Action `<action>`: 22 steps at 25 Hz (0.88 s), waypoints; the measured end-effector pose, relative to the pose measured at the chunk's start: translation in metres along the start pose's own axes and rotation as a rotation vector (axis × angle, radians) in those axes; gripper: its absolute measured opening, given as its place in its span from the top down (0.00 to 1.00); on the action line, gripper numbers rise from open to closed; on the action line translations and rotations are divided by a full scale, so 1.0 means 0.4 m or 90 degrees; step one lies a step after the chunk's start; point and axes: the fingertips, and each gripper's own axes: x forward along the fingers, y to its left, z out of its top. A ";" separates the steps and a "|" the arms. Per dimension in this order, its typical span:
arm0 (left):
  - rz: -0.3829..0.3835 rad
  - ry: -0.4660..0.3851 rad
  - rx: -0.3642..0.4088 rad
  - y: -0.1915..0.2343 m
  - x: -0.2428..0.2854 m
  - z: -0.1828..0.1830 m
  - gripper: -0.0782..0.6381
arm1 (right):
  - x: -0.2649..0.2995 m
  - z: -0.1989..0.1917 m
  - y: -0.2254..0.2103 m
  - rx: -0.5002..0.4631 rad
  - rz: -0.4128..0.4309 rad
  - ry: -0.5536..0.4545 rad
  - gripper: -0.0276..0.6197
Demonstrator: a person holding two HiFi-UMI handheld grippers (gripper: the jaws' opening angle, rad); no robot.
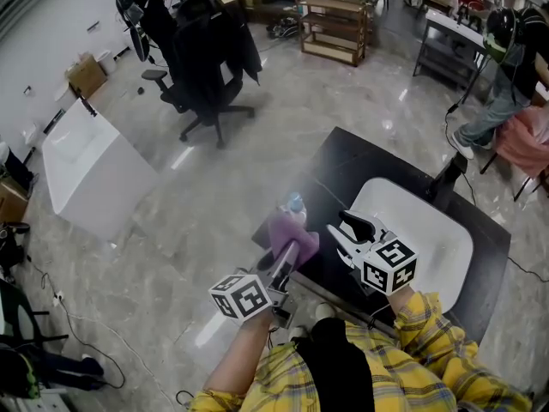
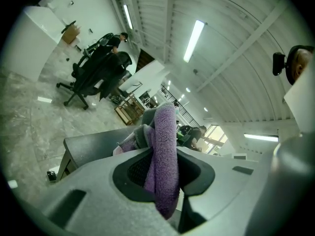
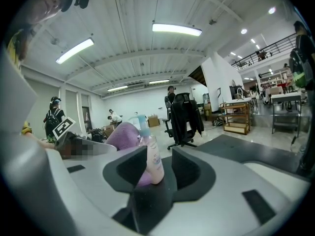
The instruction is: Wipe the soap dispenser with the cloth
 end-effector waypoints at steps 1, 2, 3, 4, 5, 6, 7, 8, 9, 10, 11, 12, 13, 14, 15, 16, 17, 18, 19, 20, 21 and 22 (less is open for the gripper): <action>0.004 0.003 -0.004 0.009 0.001 -0.004 0.78 | 0.002 -0.003 0.001 0.000 0.001 0.001 0.73; 0.008 0.006 -0.007 0.019 0.000 -0.009 0.78 | 0.004 -0.006 0.004 0.000 0.002 0.003 0.73; 0.013 0.010 -0.010 0.028 0.000 -0.016 0.79 | 0.005 -0.010 0.007 0.000 0.003 0.003 0.73; 0.017 0.015 -0.013 0.037 -0.001 -0.023 0.78 | 0.005 -0.012 0.010 -0.001 0.004 0.004 0.73; 0.022 0.019 -0.017 0.046 0.000 -0.031 0.79 | 0.005 -0.014 0.011 -0.002 0.005 0.005 0.73; 0.028 0.024 -0.022 0.056 0.002 -0.037 0.79 | 0.006 -0.014 0.011 -0.002 0.005 0.006 0.73; 0.033 0.028 -0.027 0.065 0.004 -0.042 0.78 | 0.006 -0.014 0.011 -0.002 0.005 0.007 0.73; 0.039 0.032 -0.030 0.074 0.006 -0.046 0.78 | 0.007 -0.013 0.010 -0.001 0.005 0.007 0.73; 0.045 0.035 -0.032 0.082 0.007 -0.051 0.79 | 0.006 -0.014 0.010 0.000 0.005 0.008 0.73; 0.049 0.039 -0.033 0.089 0.008 -0.057 0.78 | 0.004 -0.015 0.010 0.000 0.005 0.009 0.73; 0.053 0.042 -0.035 0.096 0.009 -0.064 0.79 | 0.001 -0.017 0.011 0.001 0.005 0.011 0.73; 0.057 0.046 -0.038 0.101 0.010 -0.072 0.79 | -0.003 -0.020 0.011 0.001 0.004 0.012 0.73; 0.060 0.049 -0.041 0.106 0.012 -0.079 0.79 | -0.006 -0.023 0.010 0.002 0.004 0.014 0.73; 0.063 0.052 -0.045 0.111 0.014 -0.084 0.78 | -0.009 -0.026 0.010 0.002 0.003 0.015 0.73; 0.066 0.053 -0.048 0.116 0.015 -0.087 0.79 | -0.011 -0.027 0.010 0.003 0.004 0.017 0.73; 0.070 0.055 -0.053 0.121 0.015 -0.090 0.78 | -0.011 -0.028 0.010 0.003 0.005 0.018 0.73; 0.073 0.056 -0.057 0.126 0.015 -0.091 0.78 | -0.011 -0.029 0.011 0.004 0.007 0.017 0.73; 0.073 0.056 -0.060 0.128 0.013 -0.092 0.78 | -0.011 -0.028 0.012 0.004 0.009 0.017 0.73; 0.070 0.056 -0.060 0.126 0.010 -0.092 0.79 | -0.011 -0.027 0.013 0.006 0.013 0.015 0.73; 0.063 0.056 -0.057 0.120 0.006 -0.090 0.79 | -0.010 -0.025 0.015 0.008 0.018 0.013 0.73; 0.053 0.054 -0.051 0.110 0.001 -0.085 0.78 | -0.009 -0.020 0.016 0.011 0.026 0.010 0.73; 0.040 0.050 -0.044 0.097 -0.005 -0.077 0.78 | -0.006 -0.011 0.018 0.012 0.036 0.005 0.73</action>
